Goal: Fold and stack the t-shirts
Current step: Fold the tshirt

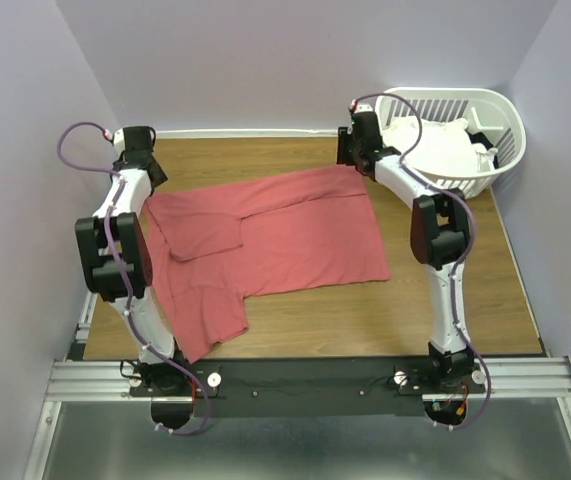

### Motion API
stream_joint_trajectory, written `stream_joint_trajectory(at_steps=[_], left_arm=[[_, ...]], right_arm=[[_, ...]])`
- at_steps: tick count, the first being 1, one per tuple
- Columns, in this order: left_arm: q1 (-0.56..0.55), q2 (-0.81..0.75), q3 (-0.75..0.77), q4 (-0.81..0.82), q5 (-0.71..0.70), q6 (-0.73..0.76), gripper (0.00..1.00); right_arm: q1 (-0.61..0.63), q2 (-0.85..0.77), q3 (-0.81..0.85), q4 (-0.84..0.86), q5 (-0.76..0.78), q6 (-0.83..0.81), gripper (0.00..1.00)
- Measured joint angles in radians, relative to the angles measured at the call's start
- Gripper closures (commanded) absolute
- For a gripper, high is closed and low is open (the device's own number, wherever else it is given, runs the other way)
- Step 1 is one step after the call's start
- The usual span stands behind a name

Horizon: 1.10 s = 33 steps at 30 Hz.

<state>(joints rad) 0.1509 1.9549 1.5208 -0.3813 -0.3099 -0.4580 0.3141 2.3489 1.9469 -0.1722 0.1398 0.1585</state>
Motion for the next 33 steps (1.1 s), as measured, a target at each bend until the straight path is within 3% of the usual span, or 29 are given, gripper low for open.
stream_joint_trajectory(at_steps=[9, 13, 18, 23, 33], left_arm=[[-0.071, -0.518, -0.373, 0.051, 0.024, -0.011, 0.41], [-0.092, -0.664, -0.605, 0.046, 0.051, -0.027, 0.34], [-0.09, -0.769, -0.773, 0.053, 0.059, -0.067, 0.28], [-0.089, -0.827, -0.845, 0.09, 0.077, -0.109, 0.15], [-0.078, -0.775, -0.864, 0.156, 0.127, -0.117, 0.13]], right_arm=[[0.101, -0.359, -0.321, 0.024, -0.36, 0.14, 0.52], [0.196, -0.38, -0.431, 0.092, -0.475, 0.256, 0.52], [0.328, -0.323, -0.531, 0.235, -0.617, 0.472, 0.52], [0.407, -0.234, -0.548, 0.386, -0.673, 0.635, 0.52], [0.417, -0.1, -0.557, 0.536, -0.679, 0.791, 0.56]])
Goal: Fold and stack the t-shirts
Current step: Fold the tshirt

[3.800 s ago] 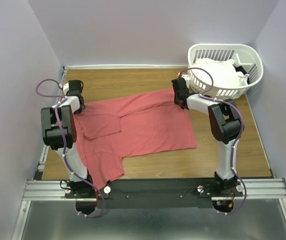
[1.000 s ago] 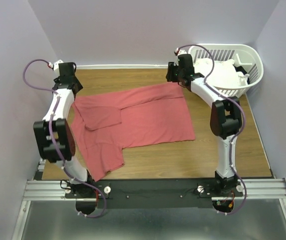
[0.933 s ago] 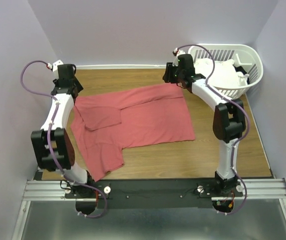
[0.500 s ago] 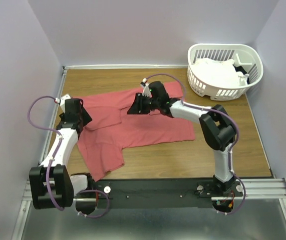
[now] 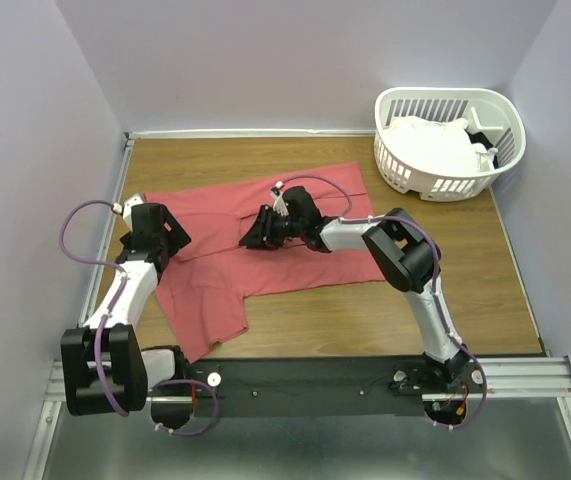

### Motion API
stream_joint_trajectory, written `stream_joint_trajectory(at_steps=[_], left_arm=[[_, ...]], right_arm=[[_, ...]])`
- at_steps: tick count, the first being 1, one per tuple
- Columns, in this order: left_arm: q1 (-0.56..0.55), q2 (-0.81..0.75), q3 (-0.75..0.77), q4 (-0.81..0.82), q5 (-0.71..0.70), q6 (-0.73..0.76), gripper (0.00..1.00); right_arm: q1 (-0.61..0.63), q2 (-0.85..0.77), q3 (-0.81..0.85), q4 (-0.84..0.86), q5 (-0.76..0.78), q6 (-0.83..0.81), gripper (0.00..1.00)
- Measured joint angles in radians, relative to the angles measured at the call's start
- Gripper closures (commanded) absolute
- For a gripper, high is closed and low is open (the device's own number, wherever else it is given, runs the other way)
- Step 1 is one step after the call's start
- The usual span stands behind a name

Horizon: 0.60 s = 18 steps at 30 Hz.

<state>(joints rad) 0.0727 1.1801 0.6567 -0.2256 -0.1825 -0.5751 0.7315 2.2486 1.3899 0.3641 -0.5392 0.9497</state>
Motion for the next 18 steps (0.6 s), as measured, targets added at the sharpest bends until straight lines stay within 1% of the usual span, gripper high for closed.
stream_joint_trajectory(at_steps=[1, 3, 18], left_arm=[[0.0, 0.005, -0.002, 0.003, 0.005, 0.0, 0.16], [0.0, 0.011, -0.004, 0.005, 0.016, 0.001, 0.19], [0.004, 0.09, -0.005, 0.024, 0.082, 0.01, 0.19]], right_arm=[[0.0, 0.01, 0.0, 0.004, 0.0, 0.004, 0.56], [0.001, 0.025, 0.002, 0.011, 0.003, 0.016, 0.56], [0.001, 0.114, 0.098, 0.038, 0.019, 0.061, 0.57]])
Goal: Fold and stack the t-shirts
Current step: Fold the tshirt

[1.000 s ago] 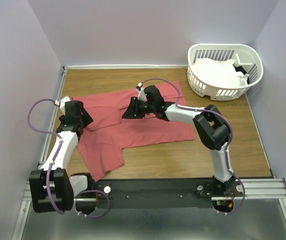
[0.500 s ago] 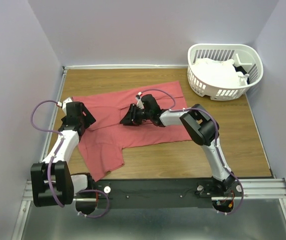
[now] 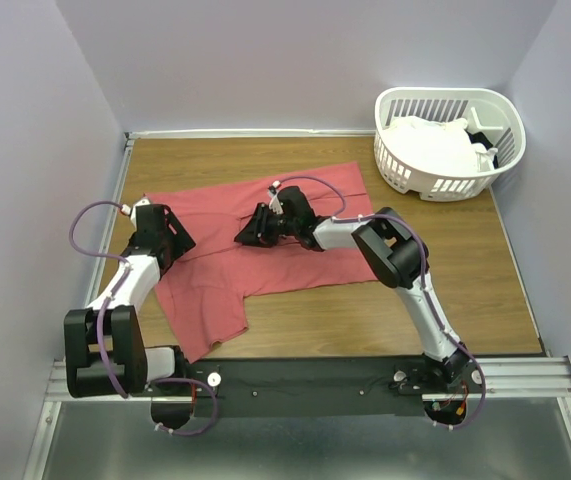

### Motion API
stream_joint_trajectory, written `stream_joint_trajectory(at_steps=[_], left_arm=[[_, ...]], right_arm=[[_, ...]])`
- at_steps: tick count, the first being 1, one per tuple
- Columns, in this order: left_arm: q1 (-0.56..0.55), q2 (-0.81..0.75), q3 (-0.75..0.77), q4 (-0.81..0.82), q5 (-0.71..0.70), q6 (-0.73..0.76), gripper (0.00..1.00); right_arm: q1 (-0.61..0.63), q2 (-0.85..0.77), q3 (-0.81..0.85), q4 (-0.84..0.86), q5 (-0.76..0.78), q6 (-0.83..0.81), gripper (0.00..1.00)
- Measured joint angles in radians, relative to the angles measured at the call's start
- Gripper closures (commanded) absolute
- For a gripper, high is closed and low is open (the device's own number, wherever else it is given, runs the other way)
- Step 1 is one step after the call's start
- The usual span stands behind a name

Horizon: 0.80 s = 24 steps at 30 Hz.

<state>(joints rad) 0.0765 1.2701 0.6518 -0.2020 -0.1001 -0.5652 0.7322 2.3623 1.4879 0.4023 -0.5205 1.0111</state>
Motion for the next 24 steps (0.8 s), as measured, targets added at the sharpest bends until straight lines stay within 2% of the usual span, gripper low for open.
stream_joint_trajectory(at_steps=[3, 7, 11, 13, 24], left_arm=[[0.0, 0.009, 0.0, 0.003, 0.01, 0.001, 0.19], [0.0, 0.023, 0.0, 0.007, 0.021, 0.004, 0.19], [0.0, 0.036, 0.001, 0.008, 0.025, 0.011, 0.19], [0.0, 0.045, 0.004, 0.008, 0.025, 0.016, 0.19], [0.0, 0.158, 0.07, 0.021, 0.031, 0.043, 0.21]], right_arm=[[0.0, 0.005, 0.006, 0.001, 0.0, 0.006, 0.62], [0.0, 0.012, 0.01, 0.0, 0.004, 0.011, 0.81], [0.0, 0.013, 0.01, 0.0, 0.008, 0.009, 0.94], [0.0, 0.013, 0.009, -0.001, 0.01, 0.009, 0.98], [0.0, 0.013, 0.008, -0.001, 0.011, 0.009, 0.98]])
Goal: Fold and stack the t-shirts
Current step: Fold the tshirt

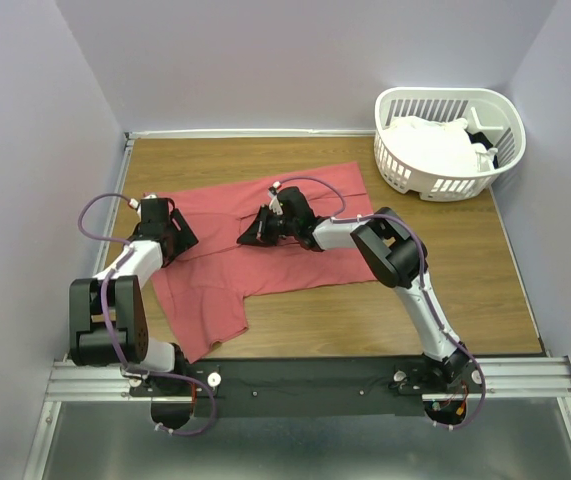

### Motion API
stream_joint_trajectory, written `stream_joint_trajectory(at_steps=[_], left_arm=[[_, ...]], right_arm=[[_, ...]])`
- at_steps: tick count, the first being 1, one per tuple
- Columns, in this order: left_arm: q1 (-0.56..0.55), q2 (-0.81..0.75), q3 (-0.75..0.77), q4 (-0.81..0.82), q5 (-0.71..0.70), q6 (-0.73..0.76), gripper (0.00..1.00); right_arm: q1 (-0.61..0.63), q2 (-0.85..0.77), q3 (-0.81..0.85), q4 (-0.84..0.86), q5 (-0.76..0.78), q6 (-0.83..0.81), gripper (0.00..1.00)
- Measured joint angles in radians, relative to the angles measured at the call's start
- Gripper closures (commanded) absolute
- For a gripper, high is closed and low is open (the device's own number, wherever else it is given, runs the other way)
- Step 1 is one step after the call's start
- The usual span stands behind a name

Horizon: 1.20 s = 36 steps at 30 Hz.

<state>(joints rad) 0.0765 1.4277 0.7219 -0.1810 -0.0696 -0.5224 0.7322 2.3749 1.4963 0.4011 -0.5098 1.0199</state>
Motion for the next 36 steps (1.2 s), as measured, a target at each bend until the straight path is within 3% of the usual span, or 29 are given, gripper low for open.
stream_joint_trajectory(at_steps=[5, 10, 15, 36], left_arm=[[0.0, 0.023, 0.013, 0.001, 0.01, 0.003, 0.33], [0.0, 0.021, 0.013, -0.004, 0.032, 0.002, 0.58], [0.001, -0.018, 0.006, -0.03, 0.042, -0.002, 0.67], [0.001, -0.098, -0.069, -0.1, -0.003, -0.076, 0.68]], right_arm=[[0.0, 0.0, 0.0, 0.0, 0.0, -0.002, 0.98], [0.0, -0.002, 0.0, -0.008, 0.0, -0.018, 0.98], [0.0, -0.014, 0.0, -0.034, 0.002, -0.041, 0.98], [0.0, -0.06, 0.006, -0.113, 0.018, -0.104, 0.98]])
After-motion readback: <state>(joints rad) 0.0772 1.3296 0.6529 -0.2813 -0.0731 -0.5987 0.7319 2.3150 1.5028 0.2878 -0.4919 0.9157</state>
